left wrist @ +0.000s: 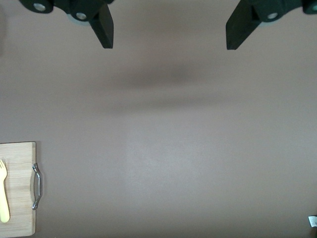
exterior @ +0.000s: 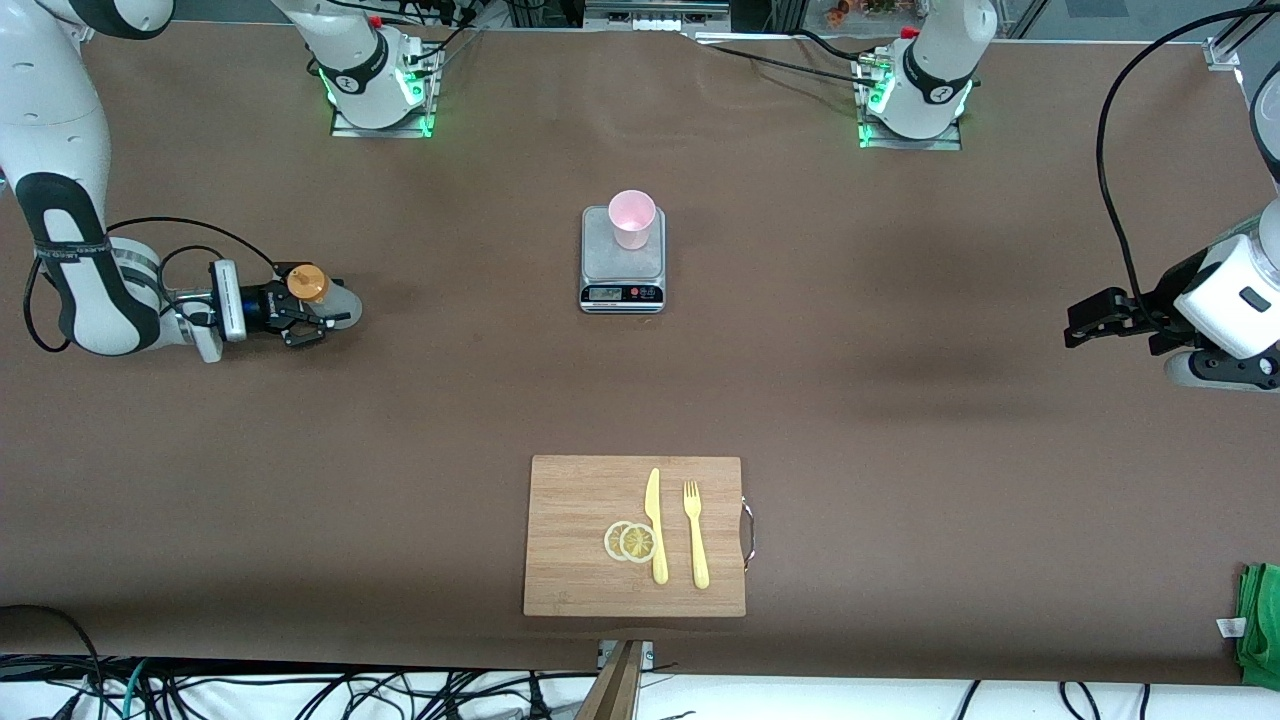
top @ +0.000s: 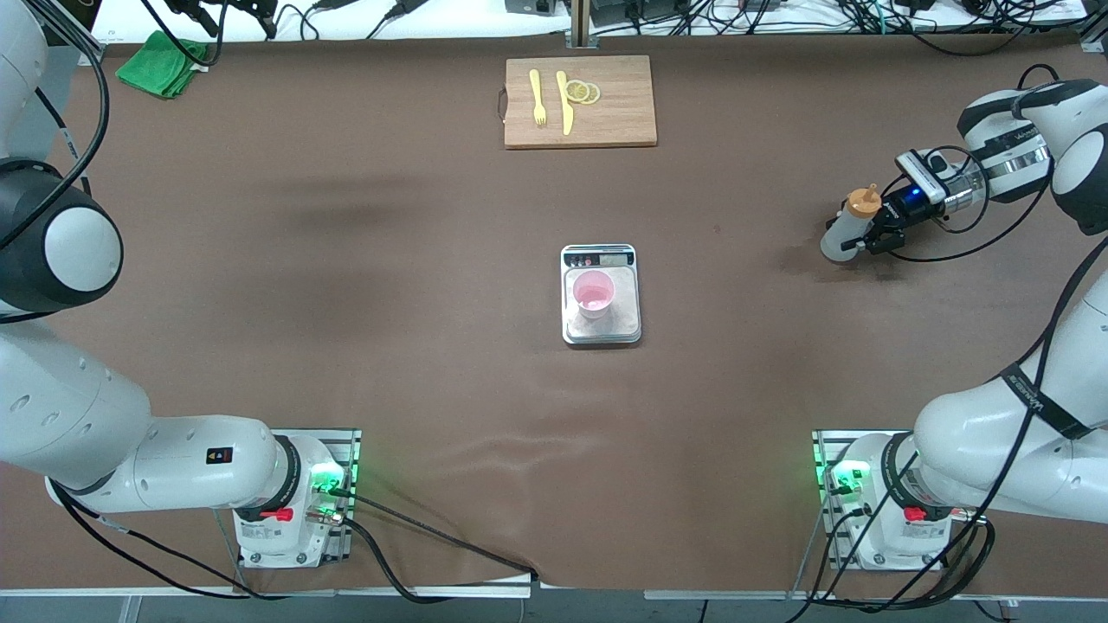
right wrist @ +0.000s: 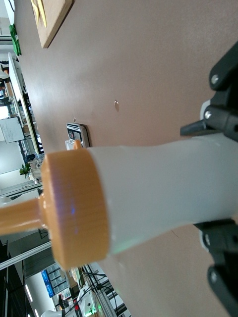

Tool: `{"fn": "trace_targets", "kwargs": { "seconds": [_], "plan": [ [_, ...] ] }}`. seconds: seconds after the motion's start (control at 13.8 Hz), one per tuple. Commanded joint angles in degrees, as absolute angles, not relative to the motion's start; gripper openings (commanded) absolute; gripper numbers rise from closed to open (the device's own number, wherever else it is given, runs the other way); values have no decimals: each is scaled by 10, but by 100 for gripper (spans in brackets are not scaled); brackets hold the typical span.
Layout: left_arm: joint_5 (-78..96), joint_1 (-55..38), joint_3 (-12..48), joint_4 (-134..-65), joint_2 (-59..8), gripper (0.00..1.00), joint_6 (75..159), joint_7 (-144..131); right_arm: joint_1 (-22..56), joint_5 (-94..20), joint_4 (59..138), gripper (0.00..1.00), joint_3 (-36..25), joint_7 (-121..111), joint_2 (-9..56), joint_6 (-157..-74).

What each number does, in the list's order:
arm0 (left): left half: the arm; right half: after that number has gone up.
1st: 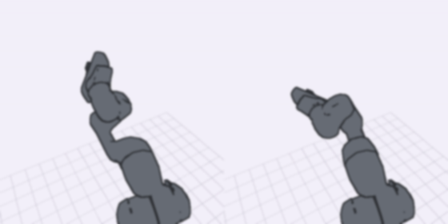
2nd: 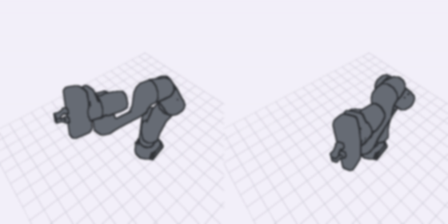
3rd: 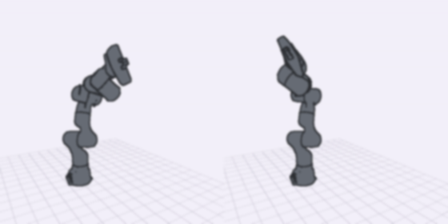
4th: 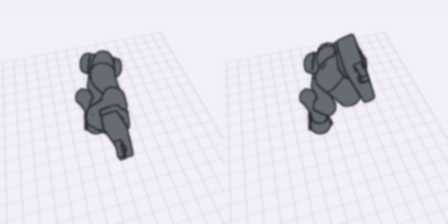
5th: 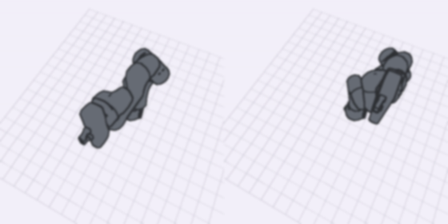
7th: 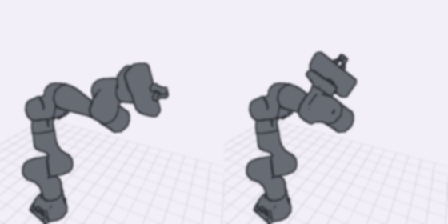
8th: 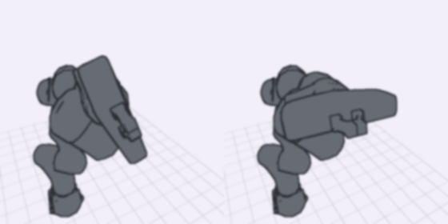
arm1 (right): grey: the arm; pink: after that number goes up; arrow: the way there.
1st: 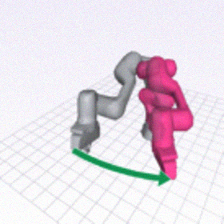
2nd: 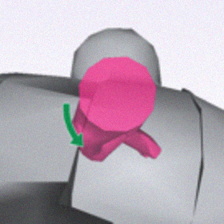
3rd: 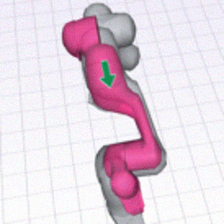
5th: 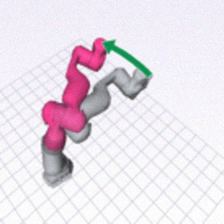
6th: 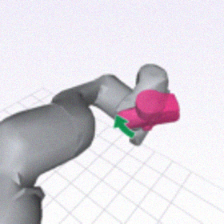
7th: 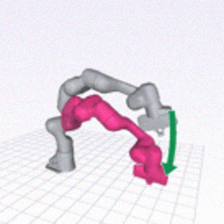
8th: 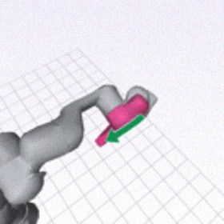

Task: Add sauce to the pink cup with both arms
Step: 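Lower the bottle to the table and open the right gripper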

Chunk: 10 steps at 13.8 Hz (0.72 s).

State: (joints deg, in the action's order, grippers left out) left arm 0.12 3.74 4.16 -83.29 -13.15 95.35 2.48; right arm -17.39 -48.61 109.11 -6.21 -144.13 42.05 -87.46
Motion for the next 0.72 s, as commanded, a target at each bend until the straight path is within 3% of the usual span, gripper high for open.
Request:
{"fn": "trace_targets", "kwargs": {
  "seconds": [0.0, 0.36, 0.65],
  "plan": [
    [-3, 38, 42, -813, -140, 100, 941, 36, -172, -489, 1074, 100, -63, -1427, 423, -868],
    [-3, 38, 42, -813, -140, 100, 941, 36, -166, -435, 1042, 100, -99, -1421, 415, -862],
    [-3, 38, 42, -813, -140, 100, 941, 36, -177, -314, 1042, 100, -125, -1358, 331, -897]
  ]
}}
